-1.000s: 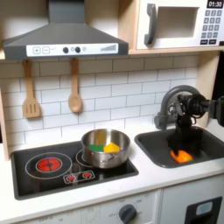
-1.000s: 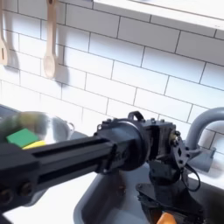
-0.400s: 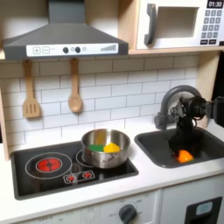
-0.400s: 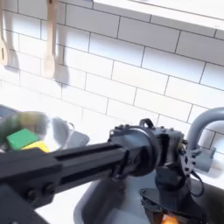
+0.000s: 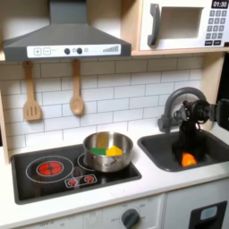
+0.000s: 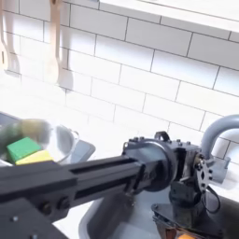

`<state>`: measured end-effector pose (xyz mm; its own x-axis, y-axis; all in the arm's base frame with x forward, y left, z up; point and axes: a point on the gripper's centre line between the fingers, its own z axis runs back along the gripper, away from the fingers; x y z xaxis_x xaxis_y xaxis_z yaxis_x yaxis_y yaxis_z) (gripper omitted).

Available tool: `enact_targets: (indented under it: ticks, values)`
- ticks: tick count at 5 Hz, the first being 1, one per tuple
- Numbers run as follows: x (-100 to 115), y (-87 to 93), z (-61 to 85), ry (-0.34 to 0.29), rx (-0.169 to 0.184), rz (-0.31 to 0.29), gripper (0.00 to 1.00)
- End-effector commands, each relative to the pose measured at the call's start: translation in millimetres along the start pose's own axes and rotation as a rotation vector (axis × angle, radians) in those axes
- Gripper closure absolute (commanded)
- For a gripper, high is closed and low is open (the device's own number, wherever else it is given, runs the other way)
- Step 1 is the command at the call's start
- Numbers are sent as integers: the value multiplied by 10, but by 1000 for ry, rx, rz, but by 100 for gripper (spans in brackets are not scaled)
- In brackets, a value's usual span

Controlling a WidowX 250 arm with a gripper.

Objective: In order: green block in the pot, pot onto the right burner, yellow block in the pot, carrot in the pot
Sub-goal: 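Take the carrot out of the sink and put it in the pot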

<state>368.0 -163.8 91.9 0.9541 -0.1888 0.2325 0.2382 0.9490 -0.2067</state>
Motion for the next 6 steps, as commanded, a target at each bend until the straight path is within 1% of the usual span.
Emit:
enact_targets:
  ticks: [1,2,3,5,6]
  values:
    - [35,41,-64,18,12,-7,0]
    - [-6,86,-76,37,12,-26,0]
    - [-22,69,-61,40,18,-37,100]
    - [-50,52,-30,37,6,-48,100]
    - [-27,35,22,37,7,-70,100]
